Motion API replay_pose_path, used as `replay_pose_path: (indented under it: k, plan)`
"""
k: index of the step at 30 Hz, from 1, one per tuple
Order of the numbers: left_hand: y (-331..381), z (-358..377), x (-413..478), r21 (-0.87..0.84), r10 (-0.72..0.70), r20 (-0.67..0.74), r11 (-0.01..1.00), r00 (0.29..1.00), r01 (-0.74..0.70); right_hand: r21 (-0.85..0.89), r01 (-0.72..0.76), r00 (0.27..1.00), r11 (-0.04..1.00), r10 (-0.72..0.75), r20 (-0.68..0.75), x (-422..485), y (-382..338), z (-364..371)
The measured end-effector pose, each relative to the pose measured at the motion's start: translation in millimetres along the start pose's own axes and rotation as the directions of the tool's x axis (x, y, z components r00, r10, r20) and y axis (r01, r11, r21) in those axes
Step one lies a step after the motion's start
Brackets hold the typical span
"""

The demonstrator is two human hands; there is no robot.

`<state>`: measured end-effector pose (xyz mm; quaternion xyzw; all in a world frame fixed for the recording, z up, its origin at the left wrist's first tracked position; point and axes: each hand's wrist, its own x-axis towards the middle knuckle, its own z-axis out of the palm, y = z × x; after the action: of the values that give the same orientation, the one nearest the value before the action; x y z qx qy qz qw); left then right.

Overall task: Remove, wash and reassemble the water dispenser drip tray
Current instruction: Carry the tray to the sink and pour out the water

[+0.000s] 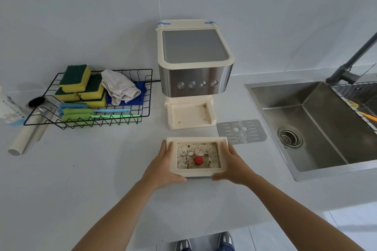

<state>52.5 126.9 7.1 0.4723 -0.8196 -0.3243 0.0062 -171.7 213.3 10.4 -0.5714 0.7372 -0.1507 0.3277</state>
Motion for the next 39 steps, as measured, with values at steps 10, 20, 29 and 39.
replay_pose_path:
  k: [10, 20, 29, 39]
  plan:
    - [43.5, -27.5, 35.9, 0.057, 0.131, -0.015, 0.990, 0.991, -0.130, -0.007, 0.010, 0.990, 1.000, -0.011, -0.141, -0.1, 7.5, -53.3]
    - [114.1, -19.8, 84.5, 0.083, 0.232, -0.009, 0.969, 0.973, -0.231, 0.031, -0.108, 0.962, 0.994, 0.112, -0.250, -5.8, 55.6, -112.0]
    - [211.2, 24.5, 132.0, 0.106, 0.225, -0.028, 0.969, 0.974, -0.221, 0.066, -0.132, 0.952, 0.989, 0.145, -0.271, -12.1, 140.2, -184.5]
    - [335.8, 78.4, 176.0, -0.017, 0.167, -0.084, 0.985, 0.982, -0.169, 0.131, -0.092, 0.965, 0.987, 0.121, -0.232, -21.0, 243.9, -289.1]
